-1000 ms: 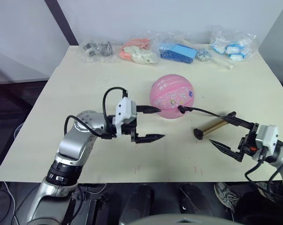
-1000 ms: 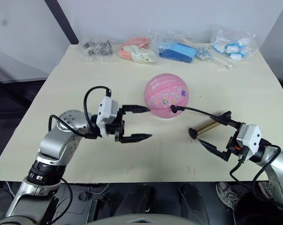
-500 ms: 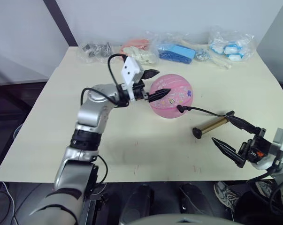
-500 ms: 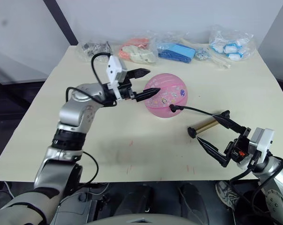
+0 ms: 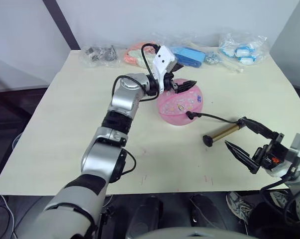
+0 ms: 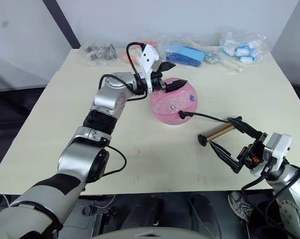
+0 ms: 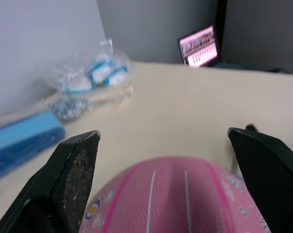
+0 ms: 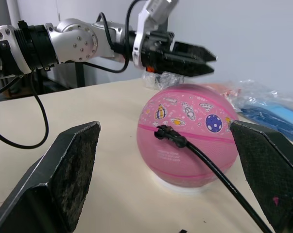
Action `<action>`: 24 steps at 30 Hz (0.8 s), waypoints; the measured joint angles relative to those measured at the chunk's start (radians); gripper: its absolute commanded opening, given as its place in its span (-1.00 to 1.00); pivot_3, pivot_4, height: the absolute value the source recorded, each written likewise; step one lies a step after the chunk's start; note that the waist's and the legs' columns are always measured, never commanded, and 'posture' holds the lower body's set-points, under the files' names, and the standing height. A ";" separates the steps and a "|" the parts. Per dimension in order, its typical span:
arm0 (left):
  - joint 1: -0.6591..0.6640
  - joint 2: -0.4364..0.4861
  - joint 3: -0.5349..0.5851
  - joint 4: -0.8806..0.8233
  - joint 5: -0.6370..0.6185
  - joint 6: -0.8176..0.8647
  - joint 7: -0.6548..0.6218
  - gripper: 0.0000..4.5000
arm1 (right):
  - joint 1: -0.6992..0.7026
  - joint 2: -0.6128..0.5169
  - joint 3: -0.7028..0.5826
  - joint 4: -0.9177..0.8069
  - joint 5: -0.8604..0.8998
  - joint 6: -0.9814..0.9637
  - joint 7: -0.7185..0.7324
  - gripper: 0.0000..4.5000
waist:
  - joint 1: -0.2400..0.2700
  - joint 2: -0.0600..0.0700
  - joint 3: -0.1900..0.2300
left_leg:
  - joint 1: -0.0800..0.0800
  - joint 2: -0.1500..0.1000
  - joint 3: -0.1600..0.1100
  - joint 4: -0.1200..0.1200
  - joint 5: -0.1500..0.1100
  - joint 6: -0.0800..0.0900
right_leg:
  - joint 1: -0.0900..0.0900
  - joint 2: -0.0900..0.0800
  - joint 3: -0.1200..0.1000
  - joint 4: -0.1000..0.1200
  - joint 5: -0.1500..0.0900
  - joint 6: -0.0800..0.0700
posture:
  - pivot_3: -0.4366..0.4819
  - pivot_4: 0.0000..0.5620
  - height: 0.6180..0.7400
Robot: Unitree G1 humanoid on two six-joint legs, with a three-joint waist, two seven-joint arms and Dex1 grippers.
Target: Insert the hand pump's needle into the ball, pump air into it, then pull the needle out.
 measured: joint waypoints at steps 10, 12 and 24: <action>-0.010 -0.017 -0.017 0.072 0.049 0.003 -0.002 1.00 | -0.078 0.001 0.052 -0.011 -0.075 0.105 -0.096 0.98 | -0.006 0.000 -0.001 | 0.000 0.000 0.000 0.002 0.000 0.000 | 0.000 0.000 0.000 0.002 0.000 0.000 | -0.05 -0.47 1.00; -0.012 -0.025 -0.017 0.079 0.056 0.003 0.006 1.00 | -0.125 -0.005 0.088 -0.012 -0.112 0.173 -0.148 0.98 | -0.005 -0.001 -0.001 | 0.001 0.000 0.000 0.002 0.000 0.000 | 0.000 0.000 0.000 0.002 0.000 0.000 | -0.05 -0.47 1.00; 0.000 -0.063 -0.007 0.107 0.069 0.004 0.051 1.00 | -0.479 -0.084 0.390 0.004 -0.474 0.402 -0.263 0.98 | -0.002 -0.005 -0.012 | 0.001 0.000 -0.002 0.003 0.000 0.000 | 0.002 0.000 -0.002 0.001 0.000 0.000 | -0.05 -0.47 1.00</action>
